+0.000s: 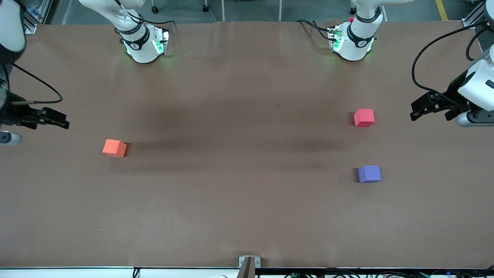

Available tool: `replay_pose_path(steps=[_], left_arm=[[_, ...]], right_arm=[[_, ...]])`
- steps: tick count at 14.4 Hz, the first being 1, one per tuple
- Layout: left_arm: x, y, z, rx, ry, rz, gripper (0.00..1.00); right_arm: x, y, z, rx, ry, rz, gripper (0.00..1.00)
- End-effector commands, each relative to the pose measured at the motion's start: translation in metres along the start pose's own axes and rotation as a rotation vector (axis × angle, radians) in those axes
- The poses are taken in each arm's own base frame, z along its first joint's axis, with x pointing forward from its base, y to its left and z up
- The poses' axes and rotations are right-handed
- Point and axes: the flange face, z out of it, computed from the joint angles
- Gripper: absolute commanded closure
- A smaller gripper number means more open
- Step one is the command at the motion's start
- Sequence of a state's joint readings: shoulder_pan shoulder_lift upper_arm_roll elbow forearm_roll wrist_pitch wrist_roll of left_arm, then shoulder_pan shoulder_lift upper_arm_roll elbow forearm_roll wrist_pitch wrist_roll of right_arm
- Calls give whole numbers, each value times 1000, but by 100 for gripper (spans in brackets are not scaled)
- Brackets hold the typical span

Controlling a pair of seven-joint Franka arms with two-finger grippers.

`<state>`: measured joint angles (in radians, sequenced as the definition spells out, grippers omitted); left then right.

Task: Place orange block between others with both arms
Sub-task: 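Grasp the orange cube with the right gripper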

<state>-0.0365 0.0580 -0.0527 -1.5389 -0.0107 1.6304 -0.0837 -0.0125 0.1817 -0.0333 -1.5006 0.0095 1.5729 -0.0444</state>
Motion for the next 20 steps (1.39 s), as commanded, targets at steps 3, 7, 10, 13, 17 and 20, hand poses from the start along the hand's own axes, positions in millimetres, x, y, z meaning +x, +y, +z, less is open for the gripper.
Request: replay_pose_path(steps=[3, 7, 10, 13, 17, 20], left_arm=[[-7, -1, 1, 43, -58, 18, 0], [-4, -4, 3, 41, -55, 6, 0], [2, -6, 9, 35, -48, -4, 0], [2, -7, 10, 29, -50, -6, 0], [2, -8, 11, 29, -50, -8, 0], [1, -9, 11, 31, -51, -9, 0]], right_arm=[[28, 14, 97, -42, -129, 23, 0], [25, 55, 184, -28, -160, 71, 0], [22, 47, 254, -25, -191, 55, 0], [11, 44, 290, -13, -184, 58, 0], [15, 45, 323, -12, -196, 58, 0], [16, 42, 334, 36, -206, 91, 1]])
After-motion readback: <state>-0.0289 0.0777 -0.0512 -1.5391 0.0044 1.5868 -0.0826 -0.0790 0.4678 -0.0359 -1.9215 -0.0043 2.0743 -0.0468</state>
